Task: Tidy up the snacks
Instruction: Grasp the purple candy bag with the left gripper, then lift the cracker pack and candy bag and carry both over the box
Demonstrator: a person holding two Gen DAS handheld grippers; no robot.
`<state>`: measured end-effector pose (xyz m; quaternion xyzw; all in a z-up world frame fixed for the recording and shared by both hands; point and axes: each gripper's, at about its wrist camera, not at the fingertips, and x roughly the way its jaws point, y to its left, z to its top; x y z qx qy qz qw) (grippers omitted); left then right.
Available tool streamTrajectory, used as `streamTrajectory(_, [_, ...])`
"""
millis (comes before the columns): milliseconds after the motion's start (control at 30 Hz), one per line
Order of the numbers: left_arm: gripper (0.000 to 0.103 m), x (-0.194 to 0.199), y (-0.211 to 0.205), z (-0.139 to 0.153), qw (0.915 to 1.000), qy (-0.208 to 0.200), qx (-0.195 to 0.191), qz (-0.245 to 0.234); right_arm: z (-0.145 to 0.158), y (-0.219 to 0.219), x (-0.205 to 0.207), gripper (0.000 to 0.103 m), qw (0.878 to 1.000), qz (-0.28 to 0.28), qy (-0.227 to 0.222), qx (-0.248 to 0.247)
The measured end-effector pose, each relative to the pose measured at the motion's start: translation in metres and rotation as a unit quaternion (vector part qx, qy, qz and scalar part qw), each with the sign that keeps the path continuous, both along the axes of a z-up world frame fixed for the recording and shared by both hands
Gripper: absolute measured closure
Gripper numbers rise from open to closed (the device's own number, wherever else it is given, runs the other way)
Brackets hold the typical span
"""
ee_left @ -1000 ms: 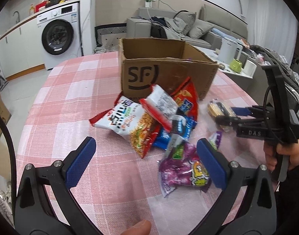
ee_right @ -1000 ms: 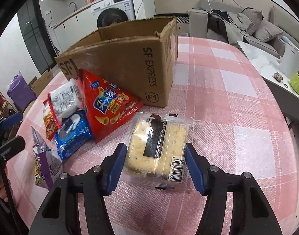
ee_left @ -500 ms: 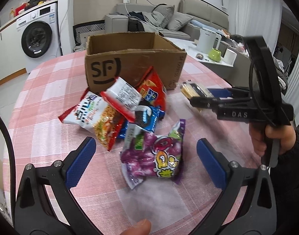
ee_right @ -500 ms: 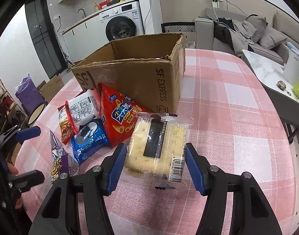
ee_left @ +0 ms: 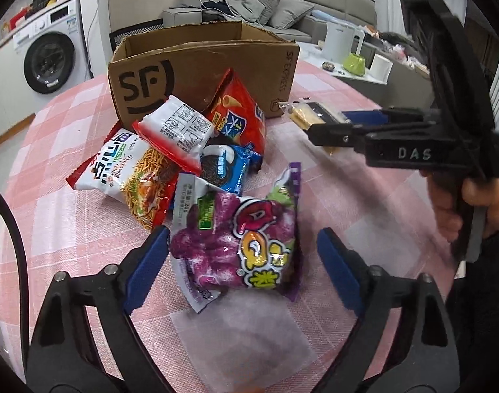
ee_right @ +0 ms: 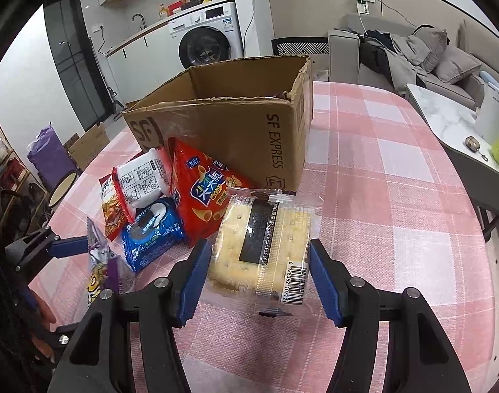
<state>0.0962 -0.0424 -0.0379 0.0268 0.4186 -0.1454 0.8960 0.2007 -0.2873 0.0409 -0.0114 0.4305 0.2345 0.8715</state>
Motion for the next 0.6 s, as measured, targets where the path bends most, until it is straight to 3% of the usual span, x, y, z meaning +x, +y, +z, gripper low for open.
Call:
streamTrajectory(67, [0.025,0.0,-0.002,-0.002,1.0,0.005,0.0,-0.004,-0.001,0.001,0.0,0.042,1.0,0.001,-0.001,0.0])
streamTrajectory(233, [0.032,0.0,-0.003,-0.003,0.9999,0.007,-0.003,-0.011,-0.001,0.002,-0.001,0.042,1.0,0.002,-0.002,0.001])
streamTrajectory(433, [0.05,-0.004,-0.002,0.0,0.9994,0.0,-0.018,-0.028,0.0,0.002,-0.001,0.042,1.0,0.001,-0.003,0.005])
streamTrajectory(600, [0.053,-0.009,-0.001,0.006,0.9991,-0.011,-0.025,-0.032,0.004,-0.001,-0.002,0.042,1.0,-0.003,-0.006,0.01])
